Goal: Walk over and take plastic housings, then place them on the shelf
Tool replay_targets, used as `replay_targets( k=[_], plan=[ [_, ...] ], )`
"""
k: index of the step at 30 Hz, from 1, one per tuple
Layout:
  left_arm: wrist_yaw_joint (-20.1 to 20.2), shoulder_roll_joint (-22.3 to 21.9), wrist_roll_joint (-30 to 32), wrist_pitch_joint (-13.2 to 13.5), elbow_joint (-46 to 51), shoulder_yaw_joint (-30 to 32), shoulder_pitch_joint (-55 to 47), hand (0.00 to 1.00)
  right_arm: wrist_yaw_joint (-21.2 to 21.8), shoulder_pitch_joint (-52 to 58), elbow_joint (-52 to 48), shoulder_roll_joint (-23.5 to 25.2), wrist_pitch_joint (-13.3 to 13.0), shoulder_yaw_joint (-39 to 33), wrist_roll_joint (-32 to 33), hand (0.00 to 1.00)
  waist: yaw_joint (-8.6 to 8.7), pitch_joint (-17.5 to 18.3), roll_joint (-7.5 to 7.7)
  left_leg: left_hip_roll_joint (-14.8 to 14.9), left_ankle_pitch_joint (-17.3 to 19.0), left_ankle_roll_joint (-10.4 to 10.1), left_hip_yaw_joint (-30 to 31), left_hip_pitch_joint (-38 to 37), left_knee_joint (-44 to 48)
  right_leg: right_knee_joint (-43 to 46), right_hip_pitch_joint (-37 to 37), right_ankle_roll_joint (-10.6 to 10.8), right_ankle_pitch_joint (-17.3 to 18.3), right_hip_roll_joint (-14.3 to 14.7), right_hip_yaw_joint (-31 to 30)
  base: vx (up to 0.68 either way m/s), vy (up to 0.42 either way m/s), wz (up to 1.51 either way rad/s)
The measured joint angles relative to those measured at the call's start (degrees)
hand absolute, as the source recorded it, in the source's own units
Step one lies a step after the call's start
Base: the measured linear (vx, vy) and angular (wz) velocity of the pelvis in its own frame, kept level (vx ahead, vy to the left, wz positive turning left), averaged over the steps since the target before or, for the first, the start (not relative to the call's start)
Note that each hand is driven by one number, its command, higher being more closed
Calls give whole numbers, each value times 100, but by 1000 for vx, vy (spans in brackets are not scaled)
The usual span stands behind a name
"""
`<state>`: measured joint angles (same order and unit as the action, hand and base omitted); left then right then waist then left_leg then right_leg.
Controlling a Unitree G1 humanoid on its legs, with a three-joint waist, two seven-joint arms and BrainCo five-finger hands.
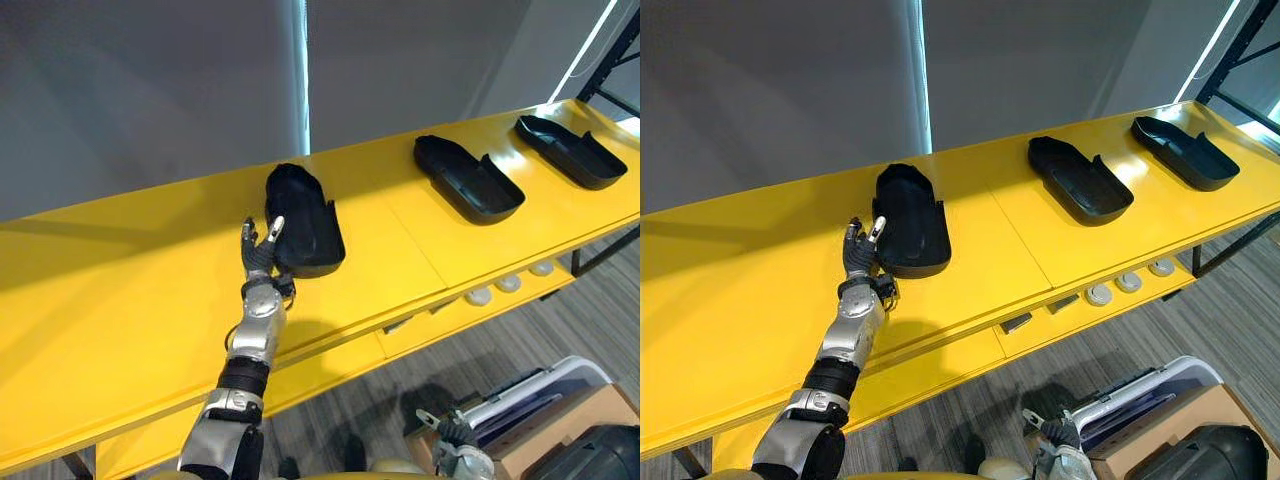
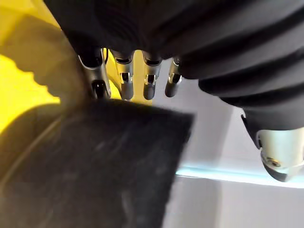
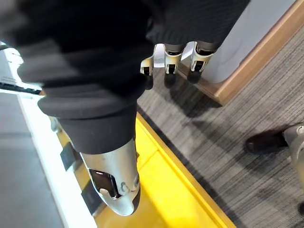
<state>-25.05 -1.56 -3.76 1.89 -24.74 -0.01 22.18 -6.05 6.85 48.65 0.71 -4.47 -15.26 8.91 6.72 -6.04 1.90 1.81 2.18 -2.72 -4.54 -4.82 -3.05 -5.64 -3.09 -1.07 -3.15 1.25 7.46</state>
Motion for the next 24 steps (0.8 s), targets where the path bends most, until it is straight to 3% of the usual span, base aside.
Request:
replay_targets(
  k=[4, 19, 22, 24],
  plan=[
    [20, -67, 11, -1, 239, -128, -163, 0, -4, 79, -2, 0, 0, 8, 1, 0, -118, 3, 5, 5, 0, 0, 4, 1, 5, 0, -4, 1, 0, 1, 8, -33, 8, 1],
    [655, -63, -463, 111, 1366, -966, -989, 0, 0, 176, -60, 49, 2, 75, 4, 0, -230, 76, 99, 10, 9, 6, 1, 36, 64, 17, 4, 33, 22, -6, 3, 0, 0, 0],
    [733, -68, -303, 109, 1957, -1087, -1013, 0, 4, 267, -47, 40, 2, 79, 6, 0, -309, 79, 92, 22, 60, 43, 30, 144, 212, 119, 72, 102, 75, -12, 19, -16, 7, 5],
    [724, -55, 262, 117, 2598, -1083, -1078, 0, 12, 304, -43, 14, -10, 186, 12, 0, -336, 83, 86, 23, 93, 52, 41, 153, 280, 229, 94, 118, 123, -24, 22, 0, 0, 0]
  ],
)
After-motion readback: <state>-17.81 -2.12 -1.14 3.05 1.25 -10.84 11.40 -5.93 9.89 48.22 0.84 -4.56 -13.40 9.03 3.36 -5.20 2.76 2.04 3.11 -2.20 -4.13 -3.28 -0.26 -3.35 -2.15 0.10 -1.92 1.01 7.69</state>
